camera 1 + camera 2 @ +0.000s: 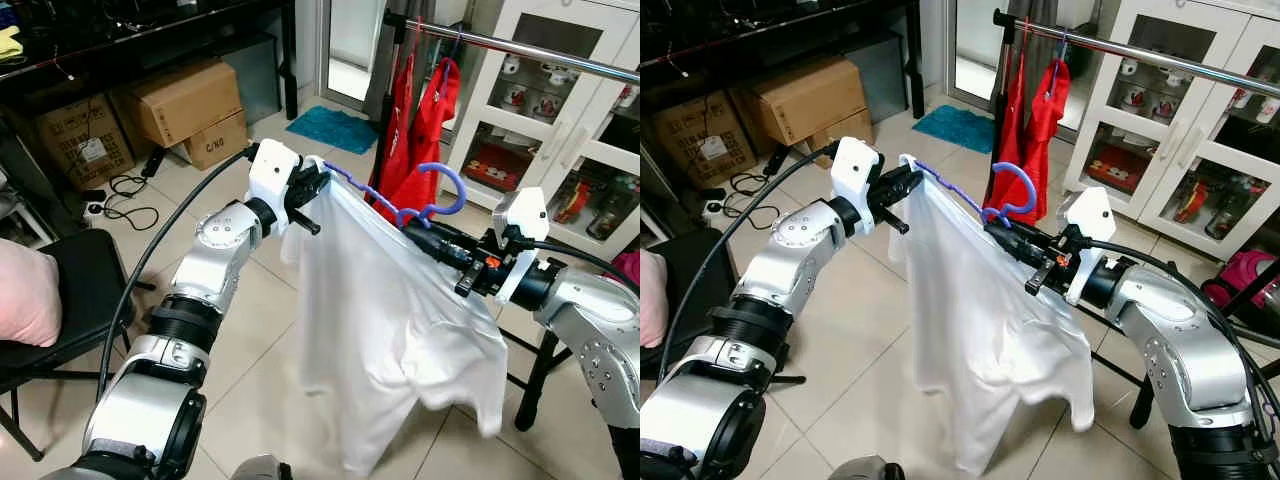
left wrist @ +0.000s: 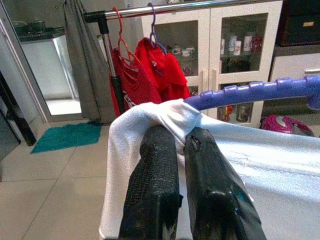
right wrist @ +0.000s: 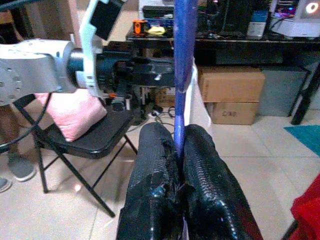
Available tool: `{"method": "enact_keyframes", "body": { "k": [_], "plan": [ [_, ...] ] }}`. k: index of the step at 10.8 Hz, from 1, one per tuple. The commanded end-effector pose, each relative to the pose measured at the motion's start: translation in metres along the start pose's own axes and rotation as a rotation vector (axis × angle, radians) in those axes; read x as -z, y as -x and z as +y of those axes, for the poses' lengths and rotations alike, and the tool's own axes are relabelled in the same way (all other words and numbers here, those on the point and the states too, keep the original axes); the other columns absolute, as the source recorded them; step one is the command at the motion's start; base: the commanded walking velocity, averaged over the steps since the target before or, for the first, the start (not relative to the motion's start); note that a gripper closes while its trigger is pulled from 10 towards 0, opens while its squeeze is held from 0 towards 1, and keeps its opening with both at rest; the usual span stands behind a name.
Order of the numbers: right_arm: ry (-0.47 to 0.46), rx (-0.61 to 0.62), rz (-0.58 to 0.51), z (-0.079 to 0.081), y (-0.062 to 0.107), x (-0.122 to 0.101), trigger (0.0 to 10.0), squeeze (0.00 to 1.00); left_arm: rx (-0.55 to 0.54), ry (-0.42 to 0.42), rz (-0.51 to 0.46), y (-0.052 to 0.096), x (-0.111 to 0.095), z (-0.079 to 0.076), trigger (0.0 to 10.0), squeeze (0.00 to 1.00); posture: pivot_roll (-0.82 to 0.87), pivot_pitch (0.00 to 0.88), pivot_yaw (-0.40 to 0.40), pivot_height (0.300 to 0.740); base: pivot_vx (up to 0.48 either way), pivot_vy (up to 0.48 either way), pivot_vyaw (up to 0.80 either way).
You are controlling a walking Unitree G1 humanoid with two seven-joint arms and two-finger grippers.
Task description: Hang hanger
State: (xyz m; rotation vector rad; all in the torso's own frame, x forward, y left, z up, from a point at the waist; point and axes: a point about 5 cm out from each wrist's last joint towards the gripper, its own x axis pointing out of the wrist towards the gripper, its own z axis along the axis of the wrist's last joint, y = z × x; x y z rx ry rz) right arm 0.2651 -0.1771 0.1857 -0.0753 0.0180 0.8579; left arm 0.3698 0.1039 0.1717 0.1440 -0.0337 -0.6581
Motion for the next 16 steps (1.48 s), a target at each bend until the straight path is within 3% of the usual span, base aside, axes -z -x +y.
{"method": "enact_keyframes", "body": {
  "k": [1,2,3,5,6,7,8,9,12,16],
  "plan": [
    [0.004,0.039,0.035,-0.006,0.007,0.002,0.0,0.00,-0.077,0.019,-0.049,0.003,-0.010,0.014,1.6,0.00,-0.06,0.000,0.052,0.740,0.000,0.000,0.00],
    [0.003,0.037,0.033,-0.006,0.006,0.001,0.0,0.00,-0.078,0.032,-0.045,0.003,-0.008,0.012,10.0,0.00,-0.06,0.000,0.050,0.740,0.000,0.000,0.00],
    [0.003,0.038,0.033,-0.006,0.006,0.001,0.0,0.00,-0.073,0.046,-0.047,0.003,-0.007,0.010,10.0,1.00,-0.06,0.000,0.050,0.740,0.000,0.000,0.00],
    [0.007,0.043,0.035,-0.007,0.005,0.001,0.0,0.00,-0.074,0.030,-0.029,0.002,-0.004,0.004,10.0,1.00,-0.06,0.000,0.049,0.740,0.000,0.000,0.00],
    [0.009,0.043,0.037,-0.008,0.005,0.001,0.0,0.00,-0.082,0.027,-0.019,0.001,-0.002,0.003,10.0,0.06,-0.06,0.000,0.049,0.740,0.000,0.000,0.00],
    [0.010,0.043,0.038,-0.008,0.005,0.000,0.0,0.00,-0.082,0.029,-0.021,0.001,-0.002,0.003,10.0,0.00,-0.06,0.000,0.049,0.740,0.000,0.000,0.00],
    [0.011,0.043,0.040,-0.008,0.005,0.001,0.0,0.00,-0.082,0.031,-0.022,0.001,-0.003,0.003,5.5,0.00,-0.07,0.000,0.049,0.740,0.000,0.000,0.00],
    [0.012,0.045,0.042,-0.008,0.005,0.001,0.0,0.00,-0.086,0.031,-0.027,0.001,-0.003,0.003,0.0,0.00,-0.07,0.000,0.050,0.740,0.000,0.000,0.00],
    [0.019,0.063,0.059,-0.010,0.007,0.003,0.0,0.00,-0.066,-0.018,-0.017,0.007,0.004,-0.003,0.0,0.00,-0.07,0.000,0.054,0.740,0.000,0.000,0.00],
    [0.026,0.082,0.061,-0.012,0.007,0.003,0.0,0.00,-0.232,-0.131,-0.005,0.021,0.012,0.003,0.0,0.00,-0.07,0.000,0.056,0.740,0.000,0.000,0.00]
  ]
}}
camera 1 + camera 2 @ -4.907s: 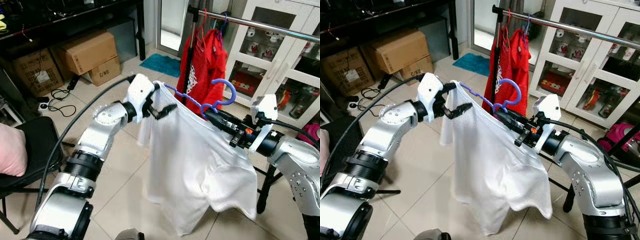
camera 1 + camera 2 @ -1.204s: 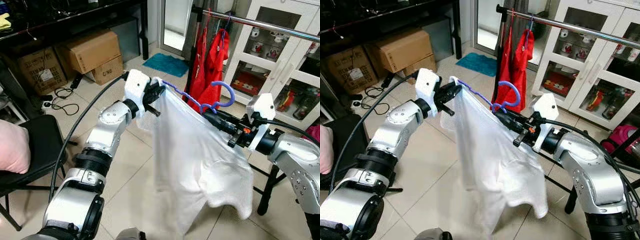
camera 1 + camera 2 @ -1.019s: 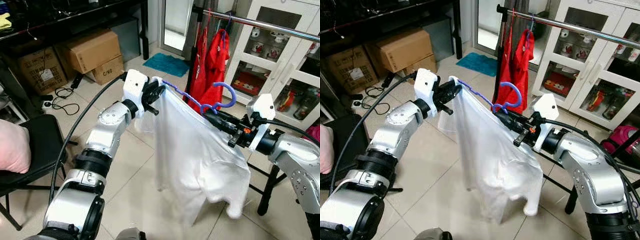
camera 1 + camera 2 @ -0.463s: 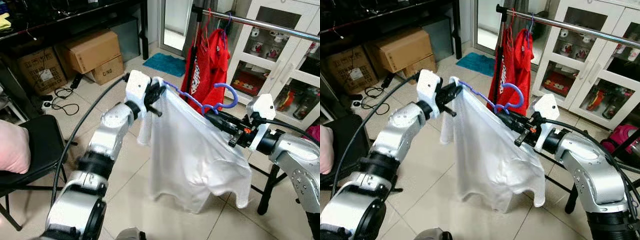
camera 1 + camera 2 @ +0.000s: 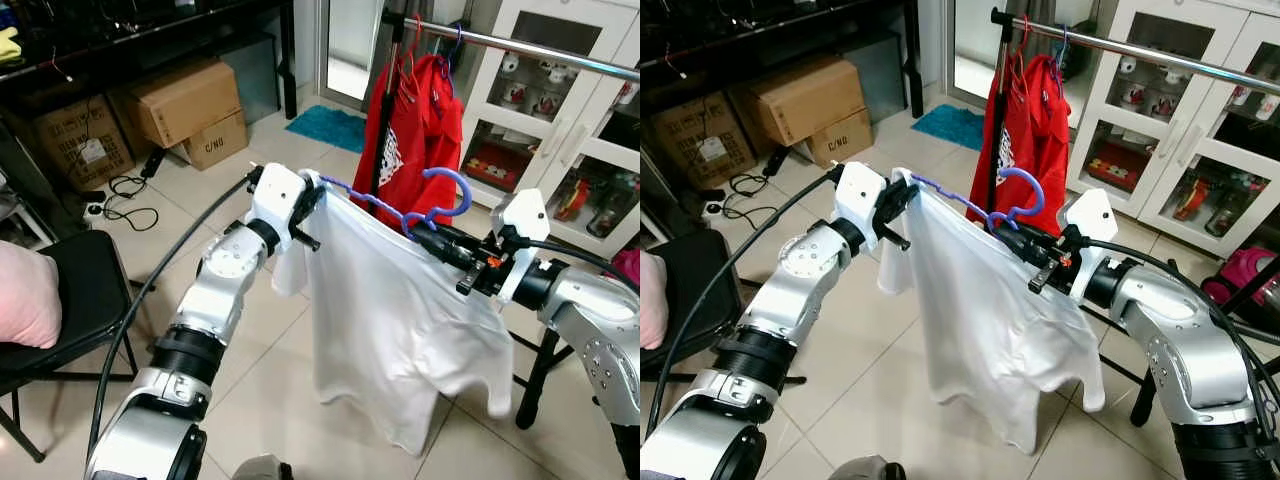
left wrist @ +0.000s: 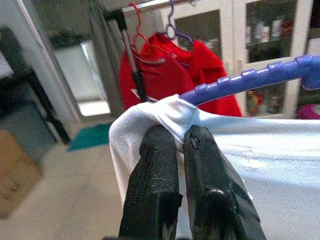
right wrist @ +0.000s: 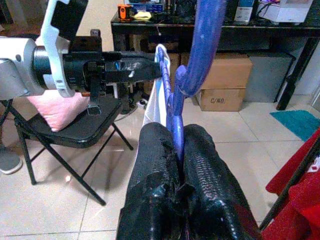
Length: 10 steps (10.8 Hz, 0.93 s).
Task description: Hang hanger
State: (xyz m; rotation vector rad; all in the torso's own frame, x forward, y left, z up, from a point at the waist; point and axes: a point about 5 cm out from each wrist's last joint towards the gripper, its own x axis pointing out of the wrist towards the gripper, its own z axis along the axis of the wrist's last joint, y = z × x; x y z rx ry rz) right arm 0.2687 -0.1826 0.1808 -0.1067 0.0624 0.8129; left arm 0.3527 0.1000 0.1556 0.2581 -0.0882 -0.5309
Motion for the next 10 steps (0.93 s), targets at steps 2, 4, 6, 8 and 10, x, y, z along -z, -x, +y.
{"method": "enact_keyframes", "body": {
  "k": [2,4,6,8,10],
  "plan": [
    [0.017,0.040,0.005,-0.005,0.004,-0.002,0.0,0.00,-0.106,0.062,0.001,0.006,0.000,0.019,0.0,0.00,-0.07,0.000,0.058,0.740,0.000,0.000,0.00],
    [0.018,0.042,0.008,-0.005,0.005,-0.002,0.0,0.00,-0.045,0.520,-0.042,0.005,-0.004,0.011,0.0,0.00,-0.07,0.000,0.056,0.740,0.000,0.000,0.00],
    [0.021,0.041,0.009,-0.005,0.004,-0.002,0.0,0.00,-0.024,0.680,-0.051,0.006,-0.004,0.010,0.0,0.00,-0.07,0.000,0.052,0.740,0.000,0.000,0.00],
    [0.024,0.040,0.007,-0.006,0.003,-0.003,0.0,0.00,-0.029,0.804,-0.001,0.009,-0.003,0.014,0.0,0.00,-0.07,0.000,0.049,0.740,0.000,0.000,0.00],
    [0.025,0.040,0.005,-0.006,0.003,-0.003,0.0,0.00,-0.047,0.402,0.127,0.012,0.005,0.017,0.0,0.00,-0.07,0.000,0.050,0.740,0.000,0.000,0.00]
  ]
}}
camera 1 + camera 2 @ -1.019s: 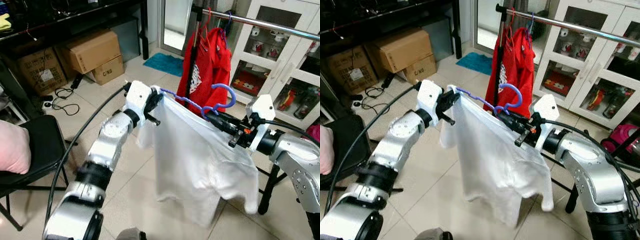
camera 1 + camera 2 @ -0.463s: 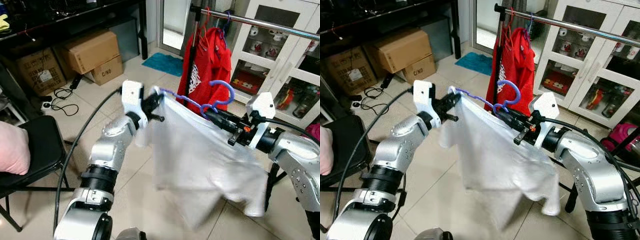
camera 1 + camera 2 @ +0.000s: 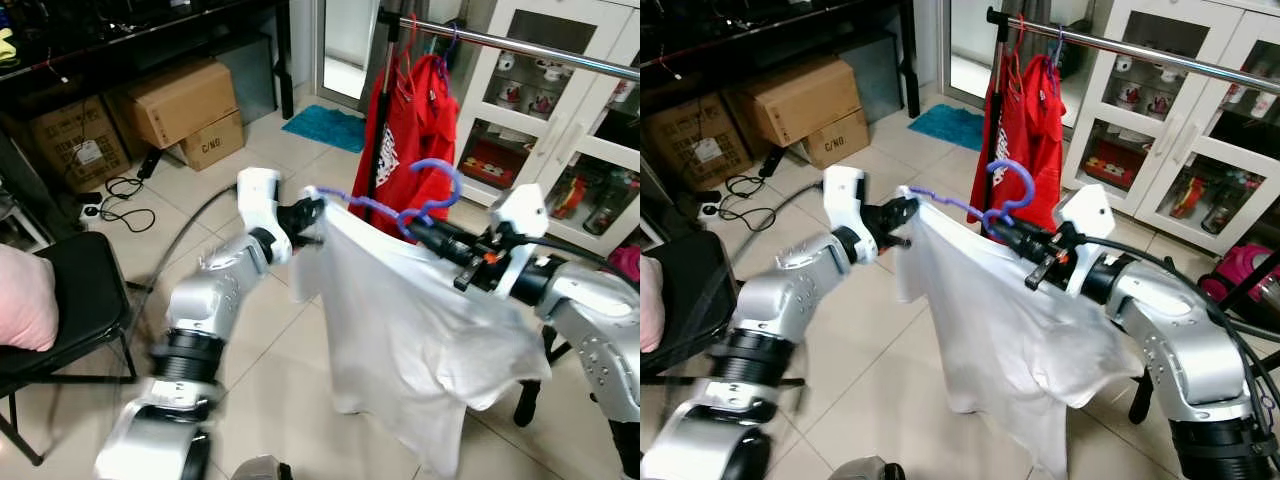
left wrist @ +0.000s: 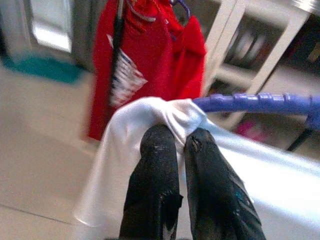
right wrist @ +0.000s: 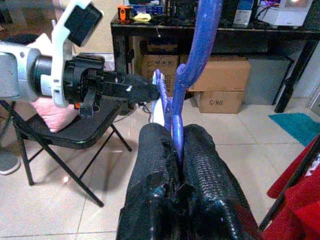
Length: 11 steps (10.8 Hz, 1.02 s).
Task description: Hang hanger
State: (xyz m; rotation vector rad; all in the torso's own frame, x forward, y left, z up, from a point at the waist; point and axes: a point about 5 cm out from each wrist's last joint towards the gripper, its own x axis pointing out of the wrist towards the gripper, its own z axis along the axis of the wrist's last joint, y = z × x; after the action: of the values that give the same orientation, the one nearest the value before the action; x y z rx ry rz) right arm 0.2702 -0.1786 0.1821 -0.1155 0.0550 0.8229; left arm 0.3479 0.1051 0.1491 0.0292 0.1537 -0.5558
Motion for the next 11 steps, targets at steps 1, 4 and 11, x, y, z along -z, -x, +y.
{"method": "enact_keyframes", "body": {
  "k": [1,4,11],
  "plan": [
    [0.013,0.051,0.010,-0.008,0.006,-0.001,0.0,0.00,-0.090,-0.277,0.011,0.007,-0.004,0.016,0.0,0.00,-0.07,0.000,0.048,0.740,0.000,0.000,0.00],
    [0.023,0.085,0.047,-0.012,0.007,0.003,0.0,0.00,-0.165,-0.435,-0.093,0.006,-0.026,0.022,0.0,0.00,-0.07,0.000,0.052,0.740,0.000,0.000,0.00],
    [0.024,0.140,0.006,-0.019,0.008,-0.003,0.0,0.00,-0.012,-0.078,-0.101,0.006,-0.009,0.011,10.0,1.00,-0.07,0.000,0.053,0.740,0.000,0.000,0.00]
  ]
}}
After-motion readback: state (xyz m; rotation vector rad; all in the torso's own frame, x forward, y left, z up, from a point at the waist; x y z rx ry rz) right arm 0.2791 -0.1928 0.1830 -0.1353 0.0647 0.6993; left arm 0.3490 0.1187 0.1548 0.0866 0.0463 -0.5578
